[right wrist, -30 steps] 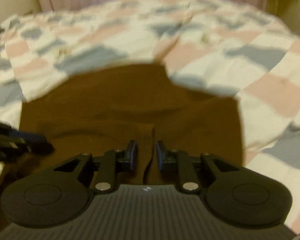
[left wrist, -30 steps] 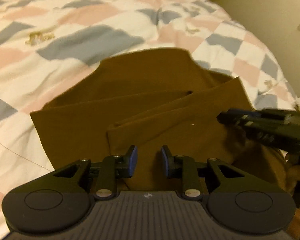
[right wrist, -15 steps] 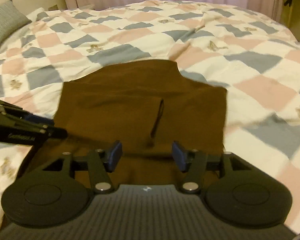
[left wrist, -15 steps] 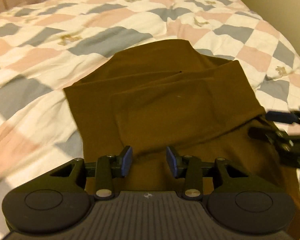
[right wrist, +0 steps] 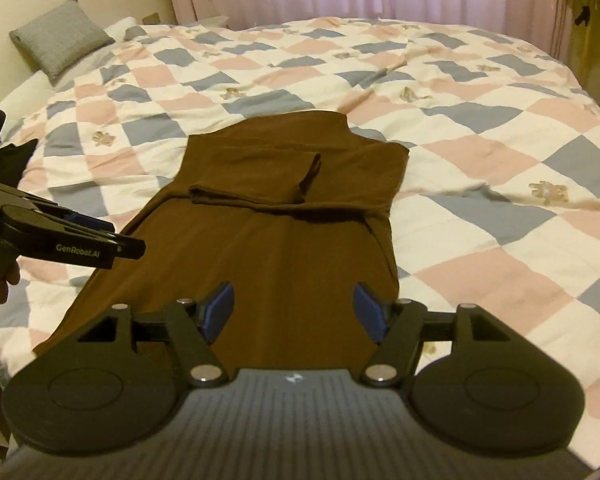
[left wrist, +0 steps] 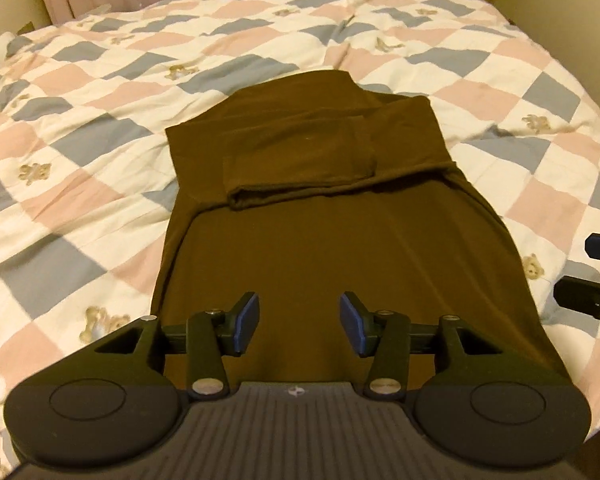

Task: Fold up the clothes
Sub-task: 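Open both grippers and withdraw from the folded shirt, then grasp the shirt's folded end with the left gripper while the right gripper grasps it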

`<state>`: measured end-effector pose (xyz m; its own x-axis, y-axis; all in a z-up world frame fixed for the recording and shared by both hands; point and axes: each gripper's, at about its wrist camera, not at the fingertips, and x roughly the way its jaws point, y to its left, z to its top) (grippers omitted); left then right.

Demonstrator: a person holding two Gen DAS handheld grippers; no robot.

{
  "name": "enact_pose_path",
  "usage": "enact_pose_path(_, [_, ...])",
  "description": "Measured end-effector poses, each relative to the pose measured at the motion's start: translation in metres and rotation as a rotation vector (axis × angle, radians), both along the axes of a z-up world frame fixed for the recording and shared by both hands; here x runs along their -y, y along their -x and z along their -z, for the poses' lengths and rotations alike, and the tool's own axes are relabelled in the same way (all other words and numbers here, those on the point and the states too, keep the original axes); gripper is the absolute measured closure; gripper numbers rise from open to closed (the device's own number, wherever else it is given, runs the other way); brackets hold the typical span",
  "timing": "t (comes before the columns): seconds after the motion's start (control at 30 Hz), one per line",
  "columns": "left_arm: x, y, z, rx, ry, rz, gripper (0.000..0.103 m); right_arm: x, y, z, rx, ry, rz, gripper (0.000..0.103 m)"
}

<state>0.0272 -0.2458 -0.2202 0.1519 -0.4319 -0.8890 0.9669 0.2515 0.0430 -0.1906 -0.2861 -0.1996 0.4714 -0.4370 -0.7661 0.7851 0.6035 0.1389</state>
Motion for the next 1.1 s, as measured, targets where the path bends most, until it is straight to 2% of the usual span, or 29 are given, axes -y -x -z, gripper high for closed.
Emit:
enact_pose_path(0.2, [-0.018,-0.002,0.002,0.003,-0.005,-0.007,0.054,-0.007,0.006,0.0,-0.019,0.014,-0.045,0.04])
enact_pose_path(0.3, [-0.05,-0.001,0.014,0.023,-0.001,0.096,0.052,-0.024,0.014,0.01,-0.071,0.039,-0.111,0.04])
enact_pose_path(0.37, [-0.085,0.002,0.025,0.083,-0.015,0.21,0.052,-0.039,0.021,0.018,-0.112,0.059,-0.161,0.039])
enact_pose_path(0.47, [-0.141,0.008,0.045,0.217,-0.093,0.365,0.053,-0.064,0.033,0.032,-0.18,0.091,-0.245,0.039])
enact_pose_path(0.57, [-0.184,0.017,0.062,0.363,-0.164,0.519,0.053,-0.1,0.048,0.047,-0.255,0.175,-0.388,0.039])
enact_pose_path(0.63, [-0.203,0.022,0.073,0.456,-0.185,0.614,0.053,-0.127,0.05,0.058,-0.327,0.27,-0.514,0.039])
enact_pose_path(0.7, [-0.212,0.026,0.084,0.513,-0.208,0.688,0.053,-0.147,0.05,0.073,-0.422,0.352,-0.623,0.039])
enact_pose_path(0.8, [-0.219,0.029,0.104,0.62,-0.234,0.791,0.053,-0.161,0.051,0.095,-0.52,0.424,-0.701,0.039])
enact_pose_path(0.9, [-0.221,0.026,0.123,0.697,-0.249,0.861,0.053,-0.167,0.051,0.115,-0.603,0.477,-0.741,0.039])
enact_pose_path(1.0, [-0.225,0.017,0.138,0.755,-0.232,0.9,0.051,-0.172,0.053,0.126,-0.618,0.511,-0.762,0.04])
enact_pose_path(1.1, [-0.226,0.01,0.146,0.789,-0.181,0.899,0.051,-0.177,0.051,0.134,-0.624,0.555,-0.763,0.042])
